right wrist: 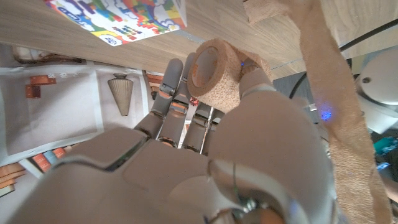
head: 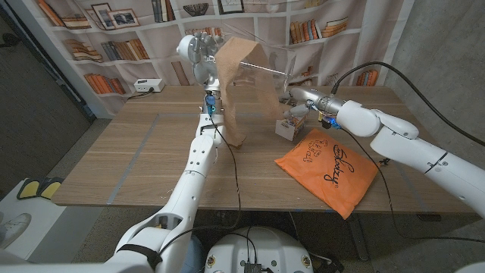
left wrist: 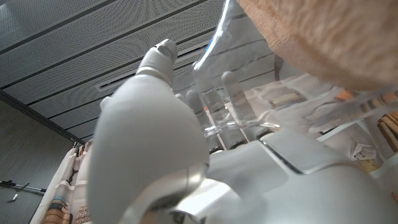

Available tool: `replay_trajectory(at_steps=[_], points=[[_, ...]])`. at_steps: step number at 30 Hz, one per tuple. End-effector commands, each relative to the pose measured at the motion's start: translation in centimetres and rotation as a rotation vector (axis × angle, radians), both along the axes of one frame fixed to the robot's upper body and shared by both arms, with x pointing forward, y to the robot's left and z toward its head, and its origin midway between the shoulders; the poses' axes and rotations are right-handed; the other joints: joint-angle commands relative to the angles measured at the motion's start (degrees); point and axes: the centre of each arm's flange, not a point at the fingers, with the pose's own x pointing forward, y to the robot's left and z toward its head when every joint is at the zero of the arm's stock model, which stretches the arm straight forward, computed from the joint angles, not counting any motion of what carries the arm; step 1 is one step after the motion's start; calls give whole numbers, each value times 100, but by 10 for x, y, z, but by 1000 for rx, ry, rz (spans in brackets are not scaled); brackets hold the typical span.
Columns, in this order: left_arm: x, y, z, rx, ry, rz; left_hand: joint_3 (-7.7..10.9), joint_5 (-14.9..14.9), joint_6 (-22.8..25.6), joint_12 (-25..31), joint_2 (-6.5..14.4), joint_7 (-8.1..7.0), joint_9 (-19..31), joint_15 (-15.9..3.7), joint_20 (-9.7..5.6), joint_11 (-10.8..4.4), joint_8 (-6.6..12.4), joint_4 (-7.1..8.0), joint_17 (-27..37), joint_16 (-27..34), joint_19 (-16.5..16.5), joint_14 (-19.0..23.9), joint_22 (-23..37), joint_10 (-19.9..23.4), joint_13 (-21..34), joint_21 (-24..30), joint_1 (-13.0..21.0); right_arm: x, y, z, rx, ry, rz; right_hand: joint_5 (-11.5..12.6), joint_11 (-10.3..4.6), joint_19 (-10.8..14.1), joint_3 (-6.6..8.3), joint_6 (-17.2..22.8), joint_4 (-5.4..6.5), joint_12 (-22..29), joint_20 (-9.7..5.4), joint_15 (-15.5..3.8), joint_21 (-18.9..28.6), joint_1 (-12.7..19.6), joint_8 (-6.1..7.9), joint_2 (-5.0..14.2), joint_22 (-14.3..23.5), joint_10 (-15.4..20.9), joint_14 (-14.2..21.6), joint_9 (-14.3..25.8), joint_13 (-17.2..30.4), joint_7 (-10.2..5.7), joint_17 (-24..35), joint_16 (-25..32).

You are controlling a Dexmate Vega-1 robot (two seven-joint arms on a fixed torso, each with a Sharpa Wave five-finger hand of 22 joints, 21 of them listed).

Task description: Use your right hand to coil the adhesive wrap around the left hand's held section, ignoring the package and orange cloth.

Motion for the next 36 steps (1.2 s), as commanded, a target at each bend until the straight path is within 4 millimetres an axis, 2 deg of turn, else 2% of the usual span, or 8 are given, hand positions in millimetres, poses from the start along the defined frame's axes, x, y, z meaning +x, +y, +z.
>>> replay_trajectory(at_steps=[1,11,18,29,36], points=[[6,8,8,-100,-18,59,49,-2,102,-40,556,-32,22,-238,-49,-6,38,11,11,-16,12,291,11,63,-11,46,491,-17,19,-7,-42,45,106,20,-670,-15,794,576,-43,91,-840,-1276,34,-5,18,98,7,727,554,32,455,-502,22,-7],[13,14,7,-135,3,115,57,-5,138,-41,554,-50,-7,-255,-67,-12,52,20,-13,-44,10,344,14,94,-21,59,461,-31,25,-7,-48,50,163,22,-673,-13,798,571,-40,88,-838,-1276,42,-7,14,98,6,733,570,34,453,-489,30,-11],[21,18,4,-135,26,155,66,-2,162,-41,547,-53,-27,-241,-75,-31,61,20,-19,-63,8,372,13,114,-24,66,447,-42,23,-4,-13,67,197,23,-669,-10,801,571,-40,94,-837,-1276,48,-6,13,99,6,739,582,36,463,-493,34,-14],[37,18,-1,-149,68,126,90,18,210,-37,517,-52,-38,-249,-78,-44,94,6,0,-77,29,416,9,163,-32,68,434,-66,23,0,-4,41,246,25,-671,-3,804,575,-39,97,-835,-1276,57,-6,14,100,6,738,602,38,473,-487,39,-14],[46,21,-4,-145,92,156,112,40,218,-32,497,-57,-50,-235,-83,-47,101,-2,20,-87,38,428,3,178,-24,57,428,-73,19,3,3,11,241,26,-660,4,806,579,-37,92,-832,-1275,63,-10,15,99,5,744,614,39,464,-479,46,-14]])
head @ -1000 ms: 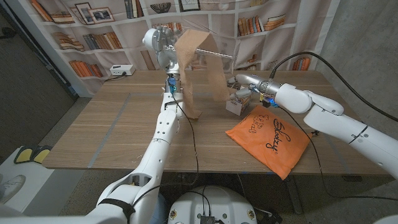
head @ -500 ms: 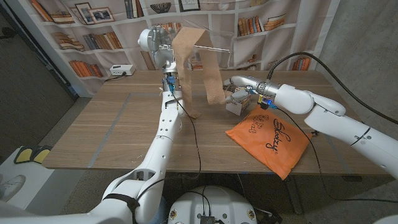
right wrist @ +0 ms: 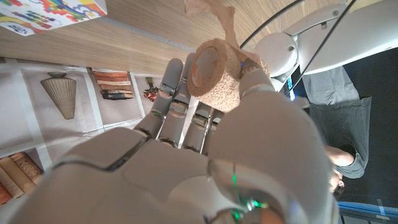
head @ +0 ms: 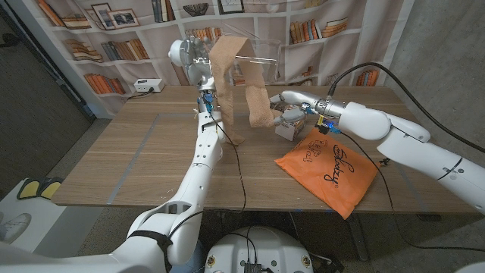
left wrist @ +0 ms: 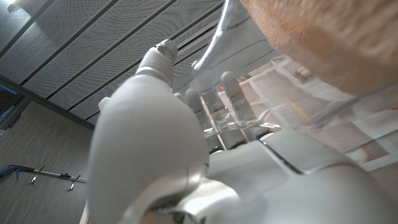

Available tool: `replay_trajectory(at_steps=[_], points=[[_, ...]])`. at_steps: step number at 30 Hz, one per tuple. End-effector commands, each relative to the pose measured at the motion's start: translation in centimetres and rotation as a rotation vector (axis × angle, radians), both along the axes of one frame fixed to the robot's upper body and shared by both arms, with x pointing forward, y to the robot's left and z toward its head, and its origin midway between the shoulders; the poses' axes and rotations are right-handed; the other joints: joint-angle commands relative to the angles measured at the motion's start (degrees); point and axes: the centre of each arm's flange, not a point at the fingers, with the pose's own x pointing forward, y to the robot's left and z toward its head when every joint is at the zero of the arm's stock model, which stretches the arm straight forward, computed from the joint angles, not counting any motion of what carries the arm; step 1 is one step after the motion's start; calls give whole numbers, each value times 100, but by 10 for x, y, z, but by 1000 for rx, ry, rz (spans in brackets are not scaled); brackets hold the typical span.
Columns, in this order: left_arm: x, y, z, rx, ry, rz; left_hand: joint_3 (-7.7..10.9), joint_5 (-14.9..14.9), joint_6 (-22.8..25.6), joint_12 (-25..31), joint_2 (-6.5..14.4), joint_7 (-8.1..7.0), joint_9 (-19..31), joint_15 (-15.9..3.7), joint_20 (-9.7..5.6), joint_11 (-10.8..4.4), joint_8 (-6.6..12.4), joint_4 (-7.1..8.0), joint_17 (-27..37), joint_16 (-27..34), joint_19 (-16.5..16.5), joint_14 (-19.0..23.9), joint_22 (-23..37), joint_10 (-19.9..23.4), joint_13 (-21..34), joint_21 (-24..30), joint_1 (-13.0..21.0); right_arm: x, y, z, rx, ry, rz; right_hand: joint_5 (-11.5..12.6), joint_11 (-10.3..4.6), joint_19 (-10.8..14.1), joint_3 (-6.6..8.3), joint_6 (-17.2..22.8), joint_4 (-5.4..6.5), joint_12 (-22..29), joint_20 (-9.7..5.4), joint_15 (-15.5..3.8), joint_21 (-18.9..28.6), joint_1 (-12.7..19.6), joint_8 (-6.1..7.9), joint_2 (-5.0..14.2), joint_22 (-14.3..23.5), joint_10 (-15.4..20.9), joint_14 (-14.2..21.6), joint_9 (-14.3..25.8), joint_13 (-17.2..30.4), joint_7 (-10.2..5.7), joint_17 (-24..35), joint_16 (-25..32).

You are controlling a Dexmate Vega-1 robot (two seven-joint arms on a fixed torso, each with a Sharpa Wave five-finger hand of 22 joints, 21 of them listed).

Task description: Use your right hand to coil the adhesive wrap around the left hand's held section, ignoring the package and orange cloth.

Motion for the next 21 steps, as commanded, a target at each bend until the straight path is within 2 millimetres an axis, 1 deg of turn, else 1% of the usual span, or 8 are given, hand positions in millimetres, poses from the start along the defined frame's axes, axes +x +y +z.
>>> replay_trajectory(at_steps=[1,6,11,16,21], points=[[16,4,-5,-2,43,33,68,45,64,15,485,-54,-1,-262,-28,-6,6,-4,37,-8,27,321,6,47,24,17,432,-18,-4,7,20,-42,18,39,-679,5,807,558,-37,93,-832,-1279,31,-11,36,99,5,725,611,15,467,-499,24,50],[27,8,-9,10,75,54,82,58,59,4,476,-44,2,-265,-23,2,16,-5,47,-20,36,323,4,49,14,13,426,-28,-8,16,59,-67,28,40,-671,8,809,564,-41,93,-832,-1280,33,-8,38,95,3,718,618,16,474,-494,26,47],[36,10,-12,20,94,79,97,72,50,0,471,-31,-7,-266,-23,5,15,-5,43,-44,30,323,5,52,10,12,422,-35,-9,21,78,-80,35,40,-682,11,810,564,-44,96,-831,-1280,36,-6,37,90,3,741,626,17,466,-491,34,50],[41,12,-15,31,113,105,99,78,45,-14,465,-29,-4,-264,-22,26,24,-7,22,-53,39,354,4,57,-10,11,425,-40,-9,24,90,-97,40,41,-673,15,812,569,-45,98,-830,-1280,39,-4,38,89,2,738,630,17,473,-492,36,48],[45,14,-17,42,122,110,103,87,45,-16,452,-26,-7,-267,-18,15,28,-11,19,-58,48,366,1,67,-15,4,426,-44,-10,32,107,-124,39,42,-677,17,815,572,-46,101,-830,-1280,40,-3,38,88,2,747,632,18,474,-493,38,44]])
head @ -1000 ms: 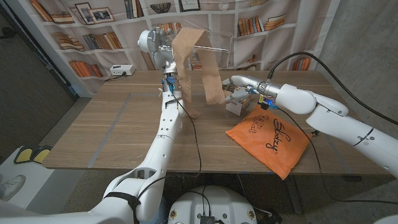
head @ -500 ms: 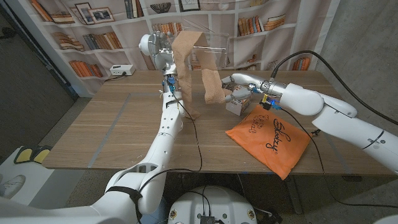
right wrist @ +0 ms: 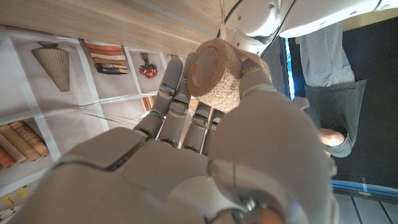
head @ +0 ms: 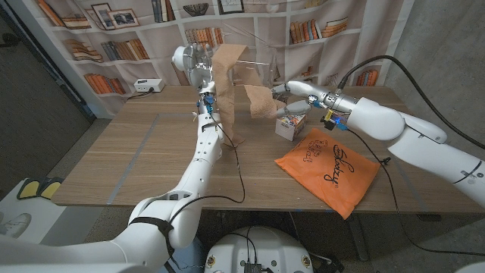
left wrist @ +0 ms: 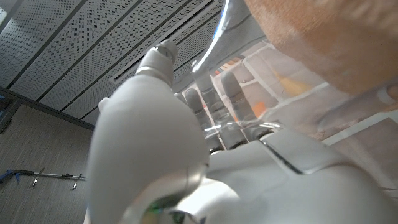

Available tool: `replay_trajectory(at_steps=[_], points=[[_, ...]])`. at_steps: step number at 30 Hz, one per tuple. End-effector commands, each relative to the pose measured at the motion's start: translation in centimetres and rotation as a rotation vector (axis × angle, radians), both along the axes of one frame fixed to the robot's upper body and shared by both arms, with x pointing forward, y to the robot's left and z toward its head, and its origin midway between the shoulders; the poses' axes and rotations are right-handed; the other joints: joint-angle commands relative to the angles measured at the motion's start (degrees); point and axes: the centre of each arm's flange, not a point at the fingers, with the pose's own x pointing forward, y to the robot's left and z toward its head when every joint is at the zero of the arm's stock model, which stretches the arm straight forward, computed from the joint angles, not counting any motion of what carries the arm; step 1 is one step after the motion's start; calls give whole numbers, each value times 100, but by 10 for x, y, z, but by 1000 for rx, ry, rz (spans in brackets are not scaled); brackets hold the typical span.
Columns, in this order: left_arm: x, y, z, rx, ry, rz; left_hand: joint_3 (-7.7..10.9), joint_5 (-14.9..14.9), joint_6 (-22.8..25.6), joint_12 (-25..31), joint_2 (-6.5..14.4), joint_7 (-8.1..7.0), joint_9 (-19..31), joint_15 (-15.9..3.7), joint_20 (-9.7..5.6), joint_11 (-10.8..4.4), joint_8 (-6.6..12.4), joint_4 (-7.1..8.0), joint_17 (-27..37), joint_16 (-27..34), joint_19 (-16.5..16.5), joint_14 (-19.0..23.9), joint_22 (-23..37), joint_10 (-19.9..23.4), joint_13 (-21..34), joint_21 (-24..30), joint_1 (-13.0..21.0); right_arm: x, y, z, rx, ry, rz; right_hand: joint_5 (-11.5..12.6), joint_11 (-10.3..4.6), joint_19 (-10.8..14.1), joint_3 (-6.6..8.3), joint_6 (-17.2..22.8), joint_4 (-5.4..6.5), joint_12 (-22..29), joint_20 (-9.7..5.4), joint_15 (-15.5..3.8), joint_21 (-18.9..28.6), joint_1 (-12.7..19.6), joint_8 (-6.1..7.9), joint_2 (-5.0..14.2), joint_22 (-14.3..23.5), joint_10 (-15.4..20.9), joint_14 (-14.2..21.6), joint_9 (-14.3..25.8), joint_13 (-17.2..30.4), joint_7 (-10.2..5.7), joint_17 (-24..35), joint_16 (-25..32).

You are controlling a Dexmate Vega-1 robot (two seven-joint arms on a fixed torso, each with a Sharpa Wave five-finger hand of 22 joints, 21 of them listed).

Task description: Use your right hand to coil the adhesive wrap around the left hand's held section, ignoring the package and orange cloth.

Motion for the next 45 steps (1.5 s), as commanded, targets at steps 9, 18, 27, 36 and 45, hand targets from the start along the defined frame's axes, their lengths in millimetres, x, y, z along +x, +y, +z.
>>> replay_trajectory(at_steps=[9,18,27,36,45], points=[[19,3,-12,52,52,28,60,56,0,8,452,-4,25,-273,-5,0,35,12,7,-37,51,339,16,1,56,5,432,-25,-9,33,91,-122,0,28,-676,21,820,568,-46,92,-831,-1276,44,0,37,89,0,741,606,19,466,-487,10,20],[21,-8,-22,95,68,-21,78,69,-11,17,439,11,13,-266,5,4,35,11,50,-50,47,320,19,2,75,9,437,-25,-10,46,118,-176,-8,27,-681,23,824,571,-42,97,-830,-1276,45,-5,36,88,-1,740,609,20,480,-487,11,10],[18,-25,-26,161,62,-97,83,75,-24,1,431,13,23,-268,14,9,46,10,66,-56,39,330,22,4,54,17,439,-19,-6,58,120,-201,-14,27,-678,24,825,570,-46,102,-830,-1277,46,-5,35,80,-2,746,611,22,488,-493,16,4],[13,-33,-26,212,43,-127,83,76,-38,8,429,15,34,-264,23,13,56,9,62,-72,31,329,23,3,69,25,449,-21,-6,74,124,-243,-28,27,-681,24,829,570,-42,94,-830,-1276,46,-9,34,84,-3,741,621,23,483,-489,22,0],[13,-23,-25,220,34,-128,75,75,-30,9,429,13,25,-262,20,17,63,16,67,-71,28,335,20,5,74,21,449,-25,-1,83,128,-271,-56,28,-689,22,833,569,-41,93,-831,-1276,45,-11,33,85,-4,730,619,25,493,-483,16,-13]])
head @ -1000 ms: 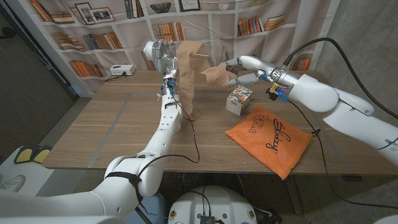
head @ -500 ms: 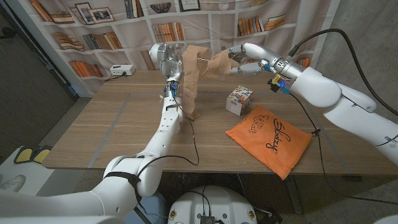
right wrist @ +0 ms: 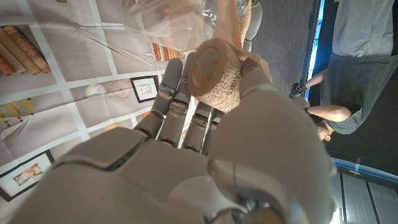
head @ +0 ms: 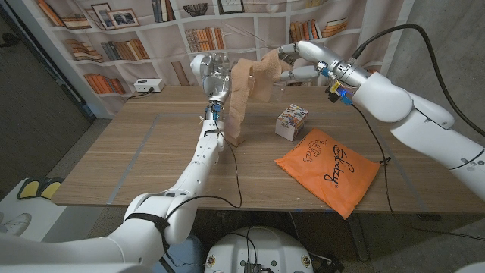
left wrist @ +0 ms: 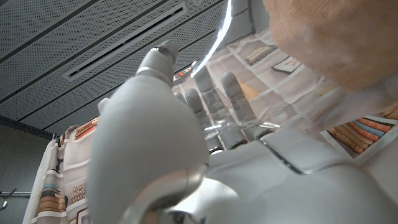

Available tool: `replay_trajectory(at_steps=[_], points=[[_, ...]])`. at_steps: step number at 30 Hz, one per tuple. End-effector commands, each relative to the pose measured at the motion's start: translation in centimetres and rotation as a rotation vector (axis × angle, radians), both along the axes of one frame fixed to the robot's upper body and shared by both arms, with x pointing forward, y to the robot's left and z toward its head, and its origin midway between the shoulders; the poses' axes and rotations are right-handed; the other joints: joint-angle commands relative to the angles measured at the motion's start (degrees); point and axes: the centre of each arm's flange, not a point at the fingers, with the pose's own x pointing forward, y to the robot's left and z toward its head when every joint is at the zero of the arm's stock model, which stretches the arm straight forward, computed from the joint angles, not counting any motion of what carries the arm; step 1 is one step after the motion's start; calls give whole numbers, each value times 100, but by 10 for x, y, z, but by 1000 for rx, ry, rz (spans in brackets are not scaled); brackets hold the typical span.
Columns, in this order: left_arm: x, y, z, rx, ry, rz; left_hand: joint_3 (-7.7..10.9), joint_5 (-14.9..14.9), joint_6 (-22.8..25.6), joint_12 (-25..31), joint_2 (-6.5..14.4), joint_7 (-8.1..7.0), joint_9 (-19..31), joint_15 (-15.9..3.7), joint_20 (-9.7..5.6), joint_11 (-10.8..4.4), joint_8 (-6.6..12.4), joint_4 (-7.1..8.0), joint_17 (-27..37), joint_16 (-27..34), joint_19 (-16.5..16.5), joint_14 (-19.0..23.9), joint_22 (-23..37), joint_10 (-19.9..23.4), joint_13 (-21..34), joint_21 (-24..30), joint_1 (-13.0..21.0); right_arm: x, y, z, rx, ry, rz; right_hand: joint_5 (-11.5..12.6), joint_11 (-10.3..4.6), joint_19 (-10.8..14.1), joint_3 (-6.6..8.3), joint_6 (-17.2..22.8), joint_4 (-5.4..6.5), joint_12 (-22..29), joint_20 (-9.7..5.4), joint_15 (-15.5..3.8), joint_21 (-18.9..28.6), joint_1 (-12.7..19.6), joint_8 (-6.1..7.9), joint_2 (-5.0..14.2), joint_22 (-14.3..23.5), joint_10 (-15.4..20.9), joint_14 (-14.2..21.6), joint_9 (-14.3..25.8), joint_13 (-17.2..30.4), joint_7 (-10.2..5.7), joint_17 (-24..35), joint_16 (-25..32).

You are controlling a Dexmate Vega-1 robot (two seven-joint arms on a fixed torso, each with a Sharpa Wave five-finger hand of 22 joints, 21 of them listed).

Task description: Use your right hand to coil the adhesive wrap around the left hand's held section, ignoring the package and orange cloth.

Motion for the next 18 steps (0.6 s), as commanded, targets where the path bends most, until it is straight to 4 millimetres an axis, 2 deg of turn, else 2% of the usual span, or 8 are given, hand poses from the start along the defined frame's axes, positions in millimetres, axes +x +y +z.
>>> replay_trajectory(at_steps=[1,7,18], points=[[-3,5,0,32,-16,-26,29,32,-22,17,437,-10,20,-256,24,11,13,16,5,1,28,338,19,-2,28,20,441,-5,4,16,12,-44,-43,28,-697,22,833,537,-40,89,-831,-1273,10,-12,31,86,-4,715,603,28,491,-516,23,32],[-4,8,-4,58,-23,-51,20,28,-16,6,436,-11,17,-257,21,11,19,14,-7,-3,30,336,19,13,6,21,448,-8,12,21,19,-51,-67,28,-705,22,834,537,-43,90,-831,-1273,11,-12,31,80,-4,730,607,28,487,-519,33,34],[-18,14,-9,75,-73,-83,8,26,-4,22,440,-14,-8,-249,30,-1,17,16,2,6,34,332,17,-6,48,18,455,3,34,14,-46,5,-70,29,-704,22,838,542,-41,92,-832,-1273,12,-15,32,81,-4,725,606,30,499,-515,37,23]])
